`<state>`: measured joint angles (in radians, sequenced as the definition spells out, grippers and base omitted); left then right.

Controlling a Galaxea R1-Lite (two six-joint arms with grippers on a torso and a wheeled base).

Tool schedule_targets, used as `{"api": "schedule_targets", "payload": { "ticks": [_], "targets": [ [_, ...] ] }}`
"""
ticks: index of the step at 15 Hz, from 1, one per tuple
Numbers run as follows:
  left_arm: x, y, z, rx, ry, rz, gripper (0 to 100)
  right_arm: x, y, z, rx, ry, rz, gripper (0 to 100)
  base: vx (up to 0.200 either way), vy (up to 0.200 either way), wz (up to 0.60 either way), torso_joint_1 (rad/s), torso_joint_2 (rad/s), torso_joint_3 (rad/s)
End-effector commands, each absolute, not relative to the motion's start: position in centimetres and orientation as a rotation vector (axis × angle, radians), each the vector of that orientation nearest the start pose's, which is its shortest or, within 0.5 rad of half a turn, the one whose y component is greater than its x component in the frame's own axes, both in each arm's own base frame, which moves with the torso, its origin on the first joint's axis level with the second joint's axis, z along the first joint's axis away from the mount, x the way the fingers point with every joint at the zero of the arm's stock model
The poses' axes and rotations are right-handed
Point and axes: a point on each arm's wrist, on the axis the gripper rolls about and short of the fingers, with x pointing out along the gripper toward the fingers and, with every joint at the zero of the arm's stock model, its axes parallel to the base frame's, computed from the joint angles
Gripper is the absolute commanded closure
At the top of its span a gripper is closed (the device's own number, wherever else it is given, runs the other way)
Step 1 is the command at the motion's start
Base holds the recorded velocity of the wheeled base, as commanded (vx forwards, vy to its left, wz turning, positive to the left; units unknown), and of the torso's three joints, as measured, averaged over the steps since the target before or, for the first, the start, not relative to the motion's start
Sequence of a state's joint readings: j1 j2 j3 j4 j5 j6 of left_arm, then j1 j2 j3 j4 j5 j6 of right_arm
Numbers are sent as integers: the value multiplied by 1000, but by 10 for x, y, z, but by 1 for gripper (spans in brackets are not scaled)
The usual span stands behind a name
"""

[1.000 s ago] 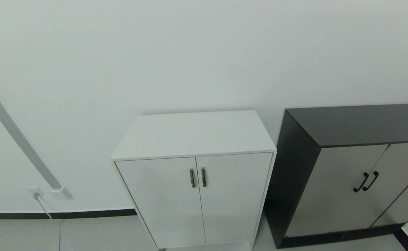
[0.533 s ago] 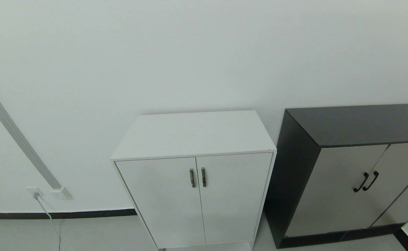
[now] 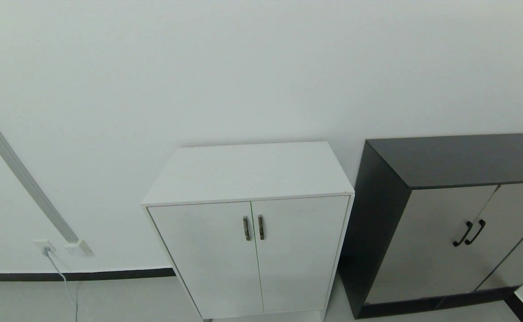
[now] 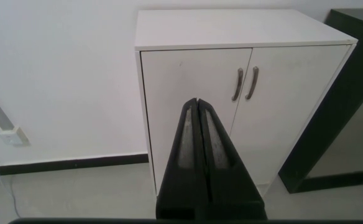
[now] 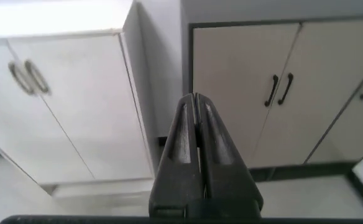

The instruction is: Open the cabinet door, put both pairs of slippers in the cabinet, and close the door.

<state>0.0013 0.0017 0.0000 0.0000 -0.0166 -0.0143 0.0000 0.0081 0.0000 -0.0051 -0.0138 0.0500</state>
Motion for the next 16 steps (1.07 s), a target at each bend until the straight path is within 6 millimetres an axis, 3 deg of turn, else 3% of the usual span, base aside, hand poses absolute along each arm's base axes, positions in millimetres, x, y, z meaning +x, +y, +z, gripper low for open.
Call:
{"api": "schedule_targets", "payload": {
  "ticks": [1, 16],
  "targets": [
    [-23, 0, 76, -12, 2, -15, 100, -23, 0, 76, 54, -7, -18, 100, 0, 0, 0, 0, 0, 0],
    [-23, 0, 76, -12, 2, -15, 100, -23, 0, 76, 40, -5, -12, 100, 0, 0, 0, 0, 0, 0]
  ]
}}
